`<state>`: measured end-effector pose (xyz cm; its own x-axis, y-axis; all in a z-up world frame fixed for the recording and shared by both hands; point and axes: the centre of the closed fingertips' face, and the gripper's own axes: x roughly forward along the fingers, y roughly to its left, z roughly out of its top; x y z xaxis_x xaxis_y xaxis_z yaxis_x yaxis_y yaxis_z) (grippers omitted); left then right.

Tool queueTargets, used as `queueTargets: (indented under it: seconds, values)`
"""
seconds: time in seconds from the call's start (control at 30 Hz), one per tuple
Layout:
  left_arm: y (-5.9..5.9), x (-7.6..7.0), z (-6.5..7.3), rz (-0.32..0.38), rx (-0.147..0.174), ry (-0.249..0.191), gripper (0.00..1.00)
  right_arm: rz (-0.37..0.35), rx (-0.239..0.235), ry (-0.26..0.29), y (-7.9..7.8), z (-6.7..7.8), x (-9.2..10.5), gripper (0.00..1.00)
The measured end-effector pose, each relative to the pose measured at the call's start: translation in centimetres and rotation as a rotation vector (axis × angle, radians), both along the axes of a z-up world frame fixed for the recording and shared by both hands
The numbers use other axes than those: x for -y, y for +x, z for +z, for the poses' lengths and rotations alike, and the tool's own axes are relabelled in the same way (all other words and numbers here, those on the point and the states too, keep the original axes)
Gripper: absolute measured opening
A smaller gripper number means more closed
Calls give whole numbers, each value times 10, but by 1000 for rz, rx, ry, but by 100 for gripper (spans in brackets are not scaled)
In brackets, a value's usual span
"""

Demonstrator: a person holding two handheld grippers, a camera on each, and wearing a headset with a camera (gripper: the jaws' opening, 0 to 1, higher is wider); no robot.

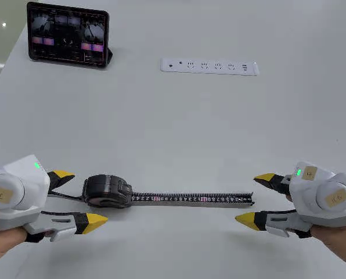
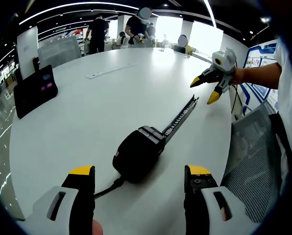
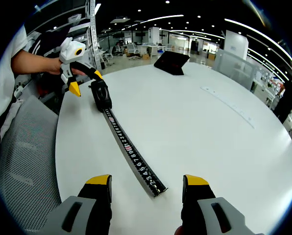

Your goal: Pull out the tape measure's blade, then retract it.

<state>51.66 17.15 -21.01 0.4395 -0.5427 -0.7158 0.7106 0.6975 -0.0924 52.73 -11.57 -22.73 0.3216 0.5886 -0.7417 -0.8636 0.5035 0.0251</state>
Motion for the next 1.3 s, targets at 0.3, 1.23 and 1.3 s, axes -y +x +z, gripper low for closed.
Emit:
queueTargets:
  seconds: [0.3,1.23,1.3]
  values:
    - [-10,-3,-1,22,5,-7,80,-47,18,16,-1,4,2,65]
    - [-40,-6,5,59,38,-39,96,-97,16,70,-26,12,3,72]
    - [-42,-6,5,45,45,-25,96,-100,15,73,-27,11,3,73]
